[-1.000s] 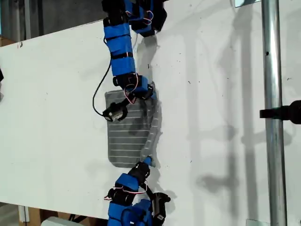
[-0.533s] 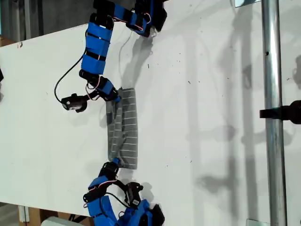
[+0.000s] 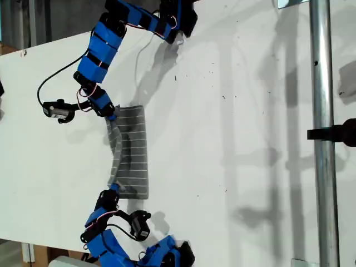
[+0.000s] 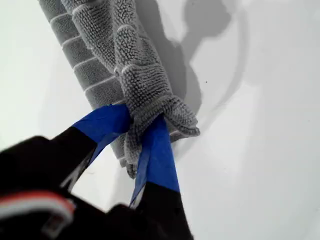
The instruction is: Grasp corners of a towel and fold twice.
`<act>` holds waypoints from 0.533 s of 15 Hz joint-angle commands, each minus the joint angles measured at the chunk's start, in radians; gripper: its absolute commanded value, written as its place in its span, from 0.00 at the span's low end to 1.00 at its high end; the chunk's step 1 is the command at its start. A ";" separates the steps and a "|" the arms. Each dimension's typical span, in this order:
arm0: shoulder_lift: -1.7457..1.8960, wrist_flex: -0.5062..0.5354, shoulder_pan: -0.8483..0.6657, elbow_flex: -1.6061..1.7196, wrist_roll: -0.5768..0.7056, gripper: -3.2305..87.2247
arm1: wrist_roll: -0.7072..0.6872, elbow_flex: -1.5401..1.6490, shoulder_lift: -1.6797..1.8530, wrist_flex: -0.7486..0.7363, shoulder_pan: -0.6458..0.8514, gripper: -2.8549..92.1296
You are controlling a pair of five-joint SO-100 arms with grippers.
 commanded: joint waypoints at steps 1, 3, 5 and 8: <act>0.032 -0.008 0.037 0.064 -0.052 0.00 | 0.009 0.031 0.032 0.000 -0.055 0.03; 0.034 -0.048 0.087 0.166 -0.121 0.00 | 0.081 0.049 -0.035 0.021 -0.106 0.03; 0.031 -0.074 0.124 0.244 -0.195 0.00 | 0.140 0.044 -0.101 0.044 -0.156 0.03; -0.026 -0.077 0.103 0.275 -0.244 0.03 | 0.183 0.046 -0.172 0.044 -0.135 0.03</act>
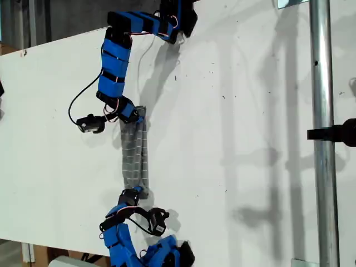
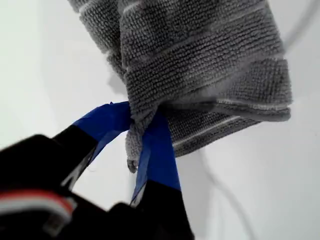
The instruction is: Grasp corners of a towel and fold twice.
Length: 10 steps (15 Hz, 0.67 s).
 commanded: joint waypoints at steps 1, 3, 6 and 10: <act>-0.002 0.043 -0.020 -0.037 -0.025 0.15 | 0.018 -0.029 0.008 0.029 0.034 0.09; 0.014 0.187 -0.055 -0.127 -0.038 0.42 | 0.046 -0.054 0.028 0.123 0.069 0.33; 0.282 0.314 -0.051 -0.155 -0.018 0.39 | 0.060 0.072 0.261 0.178 0.114 0.35; 0.695 0.364 -0.011 0.031 -0.051 0.33 | 0.100 0.403 0.676 0.190 0.209 0.38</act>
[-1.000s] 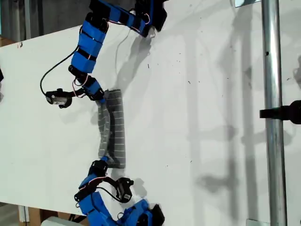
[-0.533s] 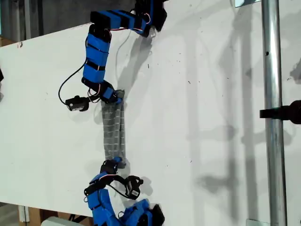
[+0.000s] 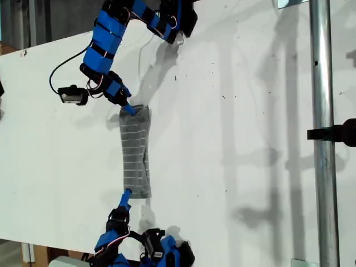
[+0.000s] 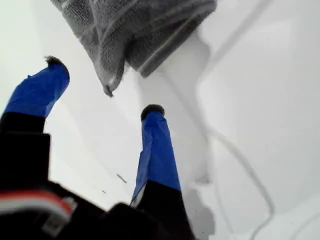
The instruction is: Grasp corners of a towel and fold twice.
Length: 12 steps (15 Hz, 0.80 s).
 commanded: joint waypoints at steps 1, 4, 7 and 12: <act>0.262 -0.035 0.067 0.164 -0.034 0.33 | 0.031 0.235 0.293 -0.052 0.083 0.38; 0.871 -0.092 0.207 0.548 -0.078 0.26 | 0.087 0.578 0.509 -0.212 0.164 0.39; 1.074 -0.130 0.310 0.710 -0.121 0.26 | 0.155 0.647 0.419 -0.442 0.124 0.42; 1.074 -0.143 0.359 0.782 -0.170 0.19 | 0.264 0.414 0.012 -0.690 0.020 0.42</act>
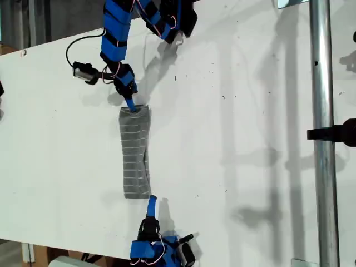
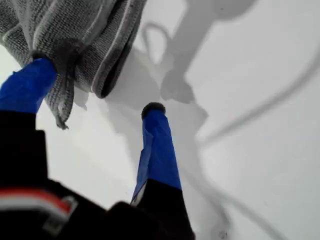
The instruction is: Grasp corners of a towel and fold twice.
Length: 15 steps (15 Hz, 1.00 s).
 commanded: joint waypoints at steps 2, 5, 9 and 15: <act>0.005 0.002 0.012 -0.014 -0.017 0.19 | 0.034 -0.239 -0.170 -0.086 -0.063 0.41; 0.005 0.003 0.018 -0.012 -0.031 0.18 | 0.060 -0.367 -0.328 -0.112 -0.057 0.41; 0.005 0.005 0.021 -0.012 -0.034 0.18 | 0.061 -0.477 -0.428 -0.138 -0.086 0.22; 0.005 -0.002 0.018 -0.012 -0.025 0.18 | 0.041 -0.888 -0.675 0.405 -0.110 0.03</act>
